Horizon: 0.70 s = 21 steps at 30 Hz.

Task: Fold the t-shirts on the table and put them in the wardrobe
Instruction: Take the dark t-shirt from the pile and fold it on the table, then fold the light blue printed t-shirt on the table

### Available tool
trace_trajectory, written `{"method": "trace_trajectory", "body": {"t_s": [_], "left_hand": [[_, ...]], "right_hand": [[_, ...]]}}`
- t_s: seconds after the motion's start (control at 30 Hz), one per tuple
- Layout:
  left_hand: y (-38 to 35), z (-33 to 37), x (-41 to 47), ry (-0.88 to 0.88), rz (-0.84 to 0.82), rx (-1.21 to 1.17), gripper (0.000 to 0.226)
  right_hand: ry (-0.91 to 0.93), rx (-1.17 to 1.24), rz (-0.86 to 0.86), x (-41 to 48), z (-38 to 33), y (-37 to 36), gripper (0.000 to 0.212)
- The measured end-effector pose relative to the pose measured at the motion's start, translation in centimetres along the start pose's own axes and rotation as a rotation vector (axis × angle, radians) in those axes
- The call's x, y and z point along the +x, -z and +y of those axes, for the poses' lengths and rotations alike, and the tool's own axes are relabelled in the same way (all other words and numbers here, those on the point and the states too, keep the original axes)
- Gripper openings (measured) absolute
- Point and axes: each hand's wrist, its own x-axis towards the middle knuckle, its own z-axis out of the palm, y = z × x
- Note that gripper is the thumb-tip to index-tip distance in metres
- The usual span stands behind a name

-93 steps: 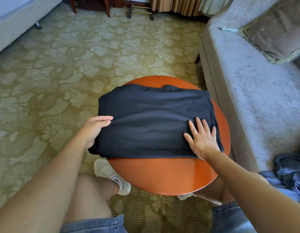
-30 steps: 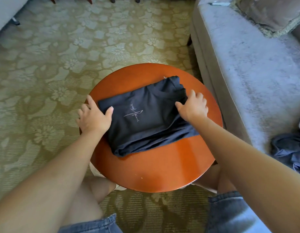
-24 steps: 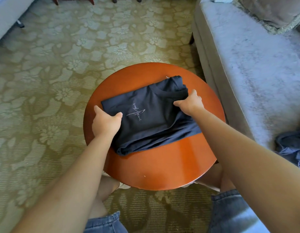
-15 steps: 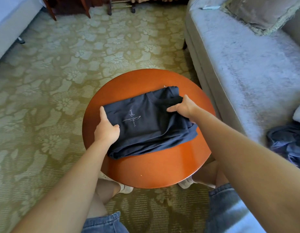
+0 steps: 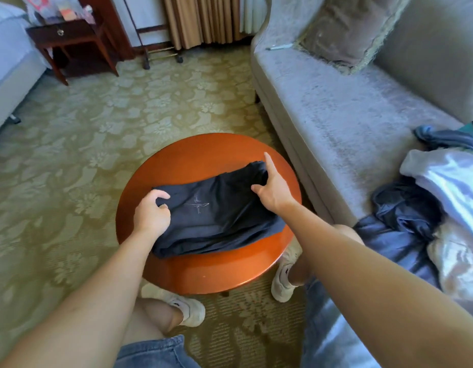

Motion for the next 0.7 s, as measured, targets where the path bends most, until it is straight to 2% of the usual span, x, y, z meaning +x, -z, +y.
{"method": "trace_trajectory", "body": {"t_s": [0.1,0.23,0.3,0.5,0.7], "left_hand": [[0.5,4.7,-0.8,-0.120,-0.010,-0.053,0.033],[-0.3,12.6,-3.6,-0.291,-0.044,-0.096,0.032],[-1.6,16.4,-5.7,-0.383,-0.088,-0.111,0.034],[-9.4,24.9,-14.8,-0.668,-0.364,-0.047,0.048],[-18.3,28.6,-26.3,-0.827,-0.621,0.053,0.064]], "right_hand": [[-0.022,0.058,0.085,-1.8,-0.3,3.9,0.076],[-0.045,0.173,0.232,-5.6,0.8,11.2,0.048],[-0.065,0.195,0.324,-8.4,2.0,15.3,0.040],[-0.203,0.136,0.645,-19.0,8.6,25.9,0.042],[-0.366,0.047,0.857,-31.8,15.8,32.4,0.048]]}}
